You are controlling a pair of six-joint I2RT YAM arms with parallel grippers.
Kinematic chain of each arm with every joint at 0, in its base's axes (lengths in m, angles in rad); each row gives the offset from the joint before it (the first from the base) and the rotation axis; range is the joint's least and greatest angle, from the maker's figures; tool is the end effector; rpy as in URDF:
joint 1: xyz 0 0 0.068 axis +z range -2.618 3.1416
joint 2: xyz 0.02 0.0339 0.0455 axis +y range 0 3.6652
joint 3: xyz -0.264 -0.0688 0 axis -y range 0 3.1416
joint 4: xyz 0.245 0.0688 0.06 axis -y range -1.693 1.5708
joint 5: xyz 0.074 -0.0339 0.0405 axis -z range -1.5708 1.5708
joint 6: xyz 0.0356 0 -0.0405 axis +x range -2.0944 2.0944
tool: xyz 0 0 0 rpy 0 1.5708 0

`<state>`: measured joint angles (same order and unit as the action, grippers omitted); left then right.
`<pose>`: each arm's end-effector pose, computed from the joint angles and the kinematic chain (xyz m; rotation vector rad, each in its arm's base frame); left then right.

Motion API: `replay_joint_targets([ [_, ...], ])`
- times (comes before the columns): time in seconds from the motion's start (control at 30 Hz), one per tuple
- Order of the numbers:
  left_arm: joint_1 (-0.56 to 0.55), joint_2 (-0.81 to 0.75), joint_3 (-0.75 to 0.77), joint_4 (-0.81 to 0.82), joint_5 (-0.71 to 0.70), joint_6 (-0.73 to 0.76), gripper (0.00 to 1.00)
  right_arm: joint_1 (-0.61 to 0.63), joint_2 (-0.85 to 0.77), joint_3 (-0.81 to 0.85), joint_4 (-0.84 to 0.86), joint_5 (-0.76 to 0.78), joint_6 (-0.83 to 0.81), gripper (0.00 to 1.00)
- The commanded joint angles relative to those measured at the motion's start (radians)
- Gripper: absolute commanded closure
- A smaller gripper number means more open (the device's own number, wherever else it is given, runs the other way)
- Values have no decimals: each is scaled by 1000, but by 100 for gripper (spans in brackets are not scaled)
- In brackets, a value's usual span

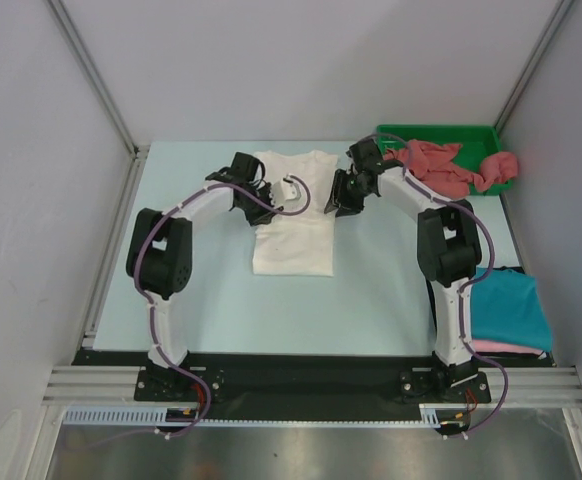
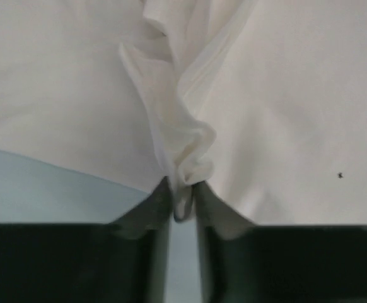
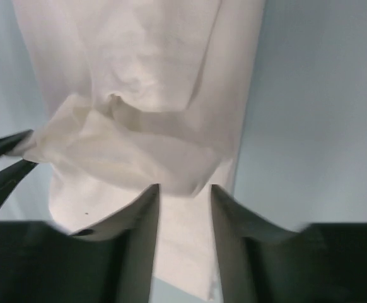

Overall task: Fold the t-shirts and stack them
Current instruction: Fold the tshirt

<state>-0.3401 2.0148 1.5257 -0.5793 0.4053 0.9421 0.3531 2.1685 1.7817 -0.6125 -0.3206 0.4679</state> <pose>0.4000 -0.1564 0.1962 1.6205 1.9484 -0.3041 0.4431 0.1753 0.2042 0.0264 2.6590 0.7052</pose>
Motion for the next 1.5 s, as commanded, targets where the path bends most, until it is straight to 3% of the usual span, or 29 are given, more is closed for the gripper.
replay_joint_targets([
  [0.0, 9, 5, 50, 76, -51, -101, 65, -37, 10, 44, -9, 60, 15, 52],
  [0.07, 12, 9, 69, 146, -126, -143, 52, -69, -7, 41, 14, 92, 37, 39],
  [0.2, 39, 47, 174, 242, -328, -310, 46, -74, -79, 52, 45, 172, 2, 38],
  [0.33, 96, 56, 274, 130, -271, -405, 46, -20, -223, -118, 112, 176, -49, 42],
  [0.43, 84, 10, 206, 39, -120, -368, 47, 35, -254, -211, 148, 160, -51, 46],
  [0.53, 44, -59, 102, -11, 28, -309, 48, 75, -246, -238, 181, 121, -37, 60],
  [0.57, 33, -74, 62, -17, 50, -283, 48, 79, -233, -238, 204, 88, -31, 60],
  [0.77, 24, 21, 103, 10, -3, -335, 61, 67, -122, -203, 293, 28, 35, 73],
  [0.97, 36, 157, 217, 1, -100, -344, 62, 26, 13, -85, 303, 57, 69, 73],
  [1.17, 36, 208, 280, 107, -183, -425, 58, 3, 114, 14, 243, 90, 97, 74],
  [1.4, 35, 142, 318, 93, -189, -434, 52, -6, 19, 32, 148, 215, 61, 69],
  [1.47, 35, 102, 311, 72, -151, -425, 49, 1, -57, -19, 117, 250, 51, 61],
])
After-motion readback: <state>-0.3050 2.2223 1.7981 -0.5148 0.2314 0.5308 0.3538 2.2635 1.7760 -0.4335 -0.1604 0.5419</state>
